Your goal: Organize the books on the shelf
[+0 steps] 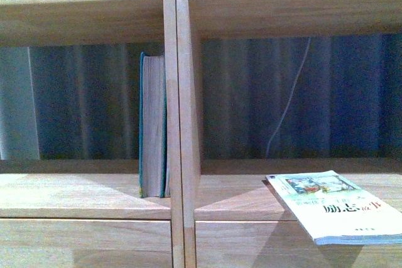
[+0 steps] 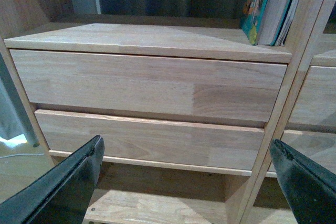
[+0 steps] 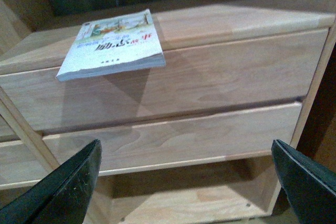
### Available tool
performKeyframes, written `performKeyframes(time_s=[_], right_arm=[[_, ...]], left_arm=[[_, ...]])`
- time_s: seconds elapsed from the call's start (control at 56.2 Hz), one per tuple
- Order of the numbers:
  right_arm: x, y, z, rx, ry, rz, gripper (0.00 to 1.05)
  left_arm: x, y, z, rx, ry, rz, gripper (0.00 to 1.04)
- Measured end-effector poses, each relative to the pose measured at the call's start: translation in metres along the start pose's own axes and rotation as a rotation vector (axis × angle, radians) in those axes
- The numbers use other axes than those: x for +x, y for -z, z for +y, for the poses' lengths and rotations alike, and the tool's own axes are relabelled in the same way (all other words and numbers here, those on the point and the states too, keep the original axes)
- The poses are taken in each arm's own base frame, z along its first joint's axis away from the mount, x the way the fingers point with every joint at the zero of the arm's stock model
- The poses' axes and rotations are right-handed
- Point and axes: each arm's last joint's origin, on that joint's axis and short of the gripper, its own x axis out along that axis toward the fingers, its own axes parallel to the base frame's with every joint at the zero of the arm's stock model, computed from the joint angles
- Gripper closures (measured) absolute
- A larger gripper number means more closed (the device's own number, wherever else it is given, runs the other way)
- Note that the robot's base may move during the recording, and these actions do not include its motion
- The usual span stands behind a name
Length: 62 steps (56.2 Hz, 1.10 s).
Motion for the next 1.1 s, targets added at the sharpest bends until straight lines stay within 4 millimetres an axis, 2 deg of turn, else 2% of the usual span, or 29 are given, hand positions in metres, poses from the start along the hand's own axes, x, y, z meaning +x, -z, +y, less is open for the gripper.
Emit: performKeyframes(time_s=[0.142, 0.214, 0.445, 0.588, 0.659, 0.766, 1.104], right_arm=[[0.024, -0.01, 0.009, 0.173, 0.023, 0.113, 0.07], [0.044, -0.016, 0.02, 0.302, 0.038, 0.163, 0.07], [0.093, -0.016, 0.051, 0.525, 0.081, 0.292, 0.07], [0.116, -0.013, 0.06, 0.599, 0.119, 0.317, 0.07], [0.134, -0.016, 0.066, 0.633, 0.129, 0.305, 0.07], [0.154, -0.019, 0.066, 0.683, 0.154, 0.3, 0.07], [0.194, -0.027, 0.074, 0.779, 0.18, 0.309, 0.07]], left_arm=[[0.0, 0.0, 0.0, 0.0, 0.0, 0.0, 0.07], [0.0, 0.0, 0.0, 0.0, 0.0, 0.0, 0.07], [0.0, 0.0, 0.0, 0.0, 0.0, 0.0, 0.07], [0.0, 0.0, 0.0, 0.0, 0.0, 0.0, 0.07], [0.0, 0.0, 0.0, 0.0, 0.0, 0.0, 0.07], [0.0, 0.0, 0.0, 0.0, 0.0, 0.0, 0.07], [0.0, 0.0, 0.0, 0.0, 0.0, 0.0, 0.07]])
